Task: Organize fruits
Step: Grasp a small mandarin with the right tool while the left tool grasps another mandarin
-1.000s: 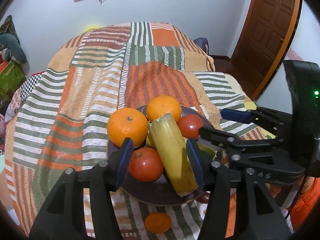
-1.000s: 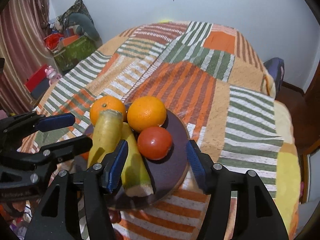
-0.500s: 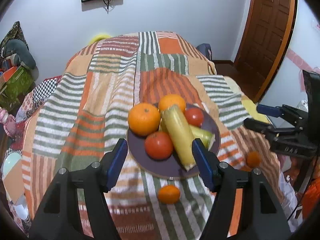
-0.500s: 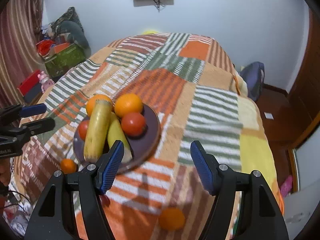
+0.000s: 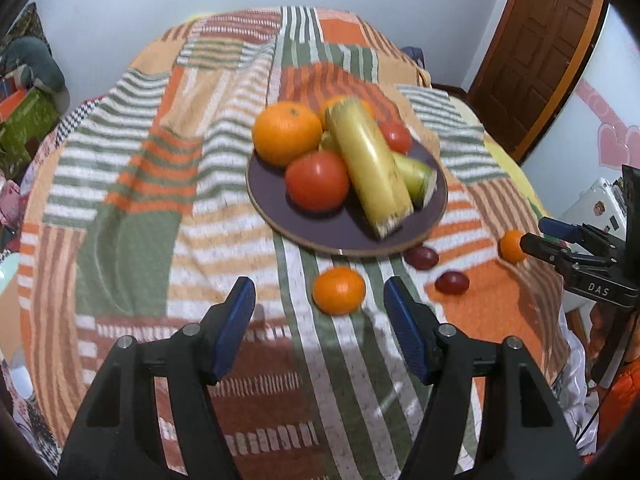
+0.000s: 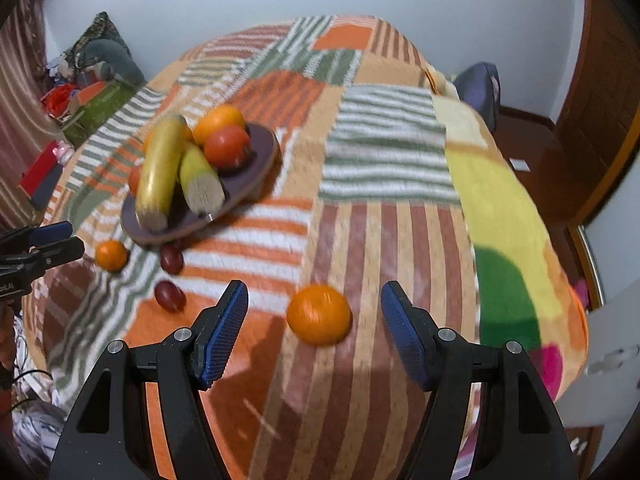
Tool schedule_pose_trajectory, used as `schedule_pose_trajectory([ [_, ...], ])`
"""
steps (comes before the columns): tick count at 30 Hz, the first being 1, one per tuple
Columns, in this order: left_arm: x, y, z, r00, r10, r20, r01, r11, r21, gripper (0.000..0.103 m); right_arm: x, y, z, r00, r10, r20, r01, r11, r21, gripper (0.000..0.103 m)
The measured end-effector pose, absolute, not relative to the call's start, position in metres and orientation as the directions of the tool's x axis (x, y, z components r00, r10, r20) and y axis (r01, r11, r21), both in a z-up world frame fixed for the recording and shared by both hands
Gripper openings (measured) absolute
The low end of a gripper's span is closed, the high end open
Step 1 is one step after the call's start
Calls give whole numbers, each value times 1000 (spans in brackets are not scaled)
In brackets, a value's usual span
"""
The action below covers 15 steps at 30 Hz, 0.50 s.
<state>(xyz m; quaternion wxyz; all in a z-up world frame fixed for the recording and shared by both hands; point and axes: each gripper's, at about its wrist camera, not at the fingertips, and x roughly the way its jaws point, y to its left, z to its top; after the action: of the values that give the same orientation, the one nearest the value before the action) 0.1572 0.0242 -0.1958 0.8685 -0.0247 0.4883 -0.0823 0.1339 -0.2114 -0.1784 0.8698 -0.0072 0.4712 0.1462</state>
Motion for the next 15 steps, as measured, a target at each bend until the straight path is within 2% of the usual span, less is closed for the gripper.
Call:
schedule_pose_trajectory([
  [5, 156, 19, -208, 494, -177, -851, 122, 983, -134, 64, 130, -215, -191, 500, 236, -833, -232, 964, 133, 66],
  [7, 156, 15, -210, 490, -186, -852, 136, 981, -136, 58, 131, -215, -193, 493, 240, -836, -230, 963, 140, 66],
  [11, 162, 10, -216, 479, -184, -858, 155, 980, -124, 52, 133, -211, -198, 471, 257, -844, -246, 957, 154, 65],
  [13, 165, 9, -220, 469, -182, -864, 151, 981, -125, 47, 134, -209, -200, 462, 263, -847, -253, 954, 158, 59],
  [15, 169, 10, -224, 461, -170, -871, 136, 983, -120, 46, 135, -208, -202, 452, 269, -851, -258, 952, 164, 54],
])
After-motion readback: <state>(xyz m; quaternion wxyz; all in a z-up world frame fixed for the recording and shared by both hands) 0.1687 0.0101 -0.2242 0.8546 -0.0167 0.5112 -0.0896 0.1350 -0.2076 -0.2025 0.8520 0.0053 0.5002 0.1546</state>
